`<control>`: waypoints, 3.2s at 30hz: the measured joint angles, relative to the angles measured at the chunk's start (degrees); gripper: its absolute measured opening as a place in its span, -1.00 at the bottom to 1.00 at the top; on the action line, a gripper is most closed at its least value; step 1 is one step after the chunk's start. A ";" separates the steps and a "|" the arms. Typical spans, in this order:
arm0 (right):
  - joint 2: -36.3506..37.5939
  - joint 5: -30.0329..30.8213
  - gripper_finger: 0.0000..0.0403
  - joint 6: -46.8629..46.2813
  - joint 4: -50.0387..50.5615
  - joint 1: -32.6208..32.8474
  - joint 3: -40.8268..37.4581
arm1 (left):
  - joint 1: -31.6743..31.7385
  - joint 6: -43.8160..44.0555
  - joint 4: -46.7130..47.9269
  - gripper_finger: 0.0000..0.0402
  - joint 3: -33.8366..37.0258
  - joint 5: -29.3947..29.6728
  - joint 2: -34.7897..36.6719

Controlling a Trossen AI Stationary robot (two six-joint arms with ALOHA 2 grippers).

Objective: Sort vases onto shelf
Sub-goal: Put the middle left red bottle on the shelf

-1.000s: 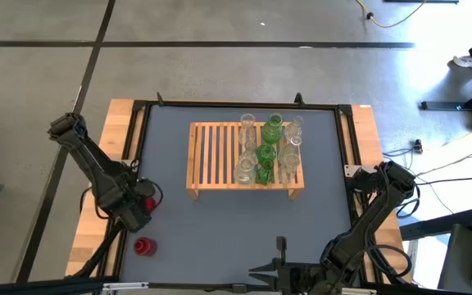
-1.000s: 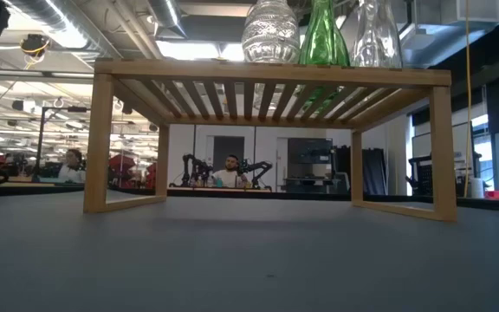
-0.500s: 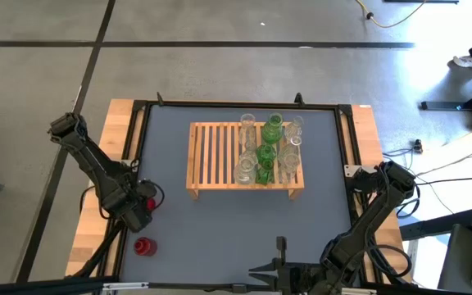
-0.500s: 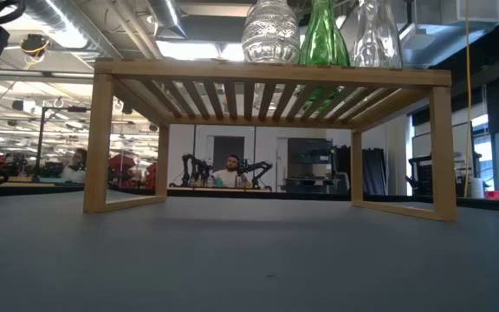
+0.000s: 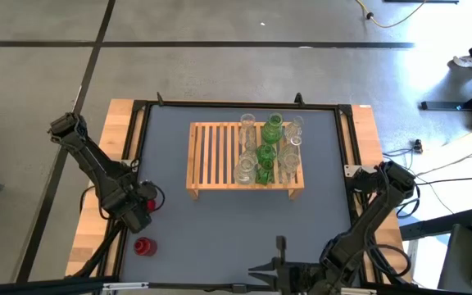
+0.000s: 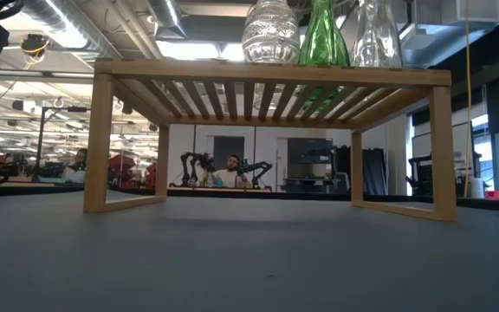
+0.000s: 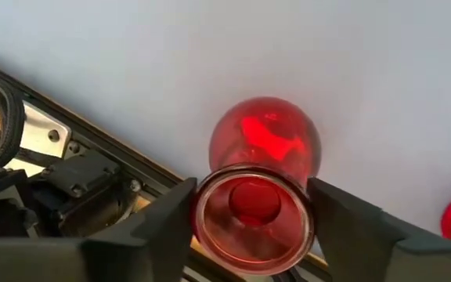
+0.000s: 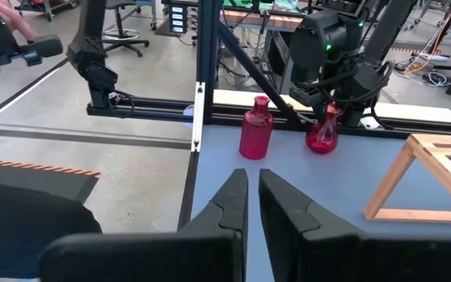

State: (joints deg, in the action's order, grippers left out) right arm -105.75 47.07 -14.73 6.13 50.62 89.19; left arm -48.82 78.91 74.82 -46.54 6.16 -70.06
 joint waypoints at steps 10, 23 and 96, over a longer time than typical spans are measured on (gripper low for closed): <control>-0.39 -0.37 -0.87 -0.45 0.25 -1.62 0.00 | 0.00 -1.55 -0.47 -0.08 -0.72 -1.25 -0.02; -3.21 -3.27 -0.87 -1.48 -4.91 -3.19 0.00 | -0.83 -4.43 -1.11 -0.07 -13.11 8.56 -0.02; -18.32 -24.36 -0.87 4.15 -31.41 -18.43 0.02 | -6.75 -34.56 -29.58 -0.06 -32.61 36.95 -17.07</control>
State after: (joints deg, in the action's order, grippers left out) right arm -124.07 22.70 -10.58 -25.28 32.19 89.21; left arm -55.57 44.35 45.24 -79.15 43.11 -87.14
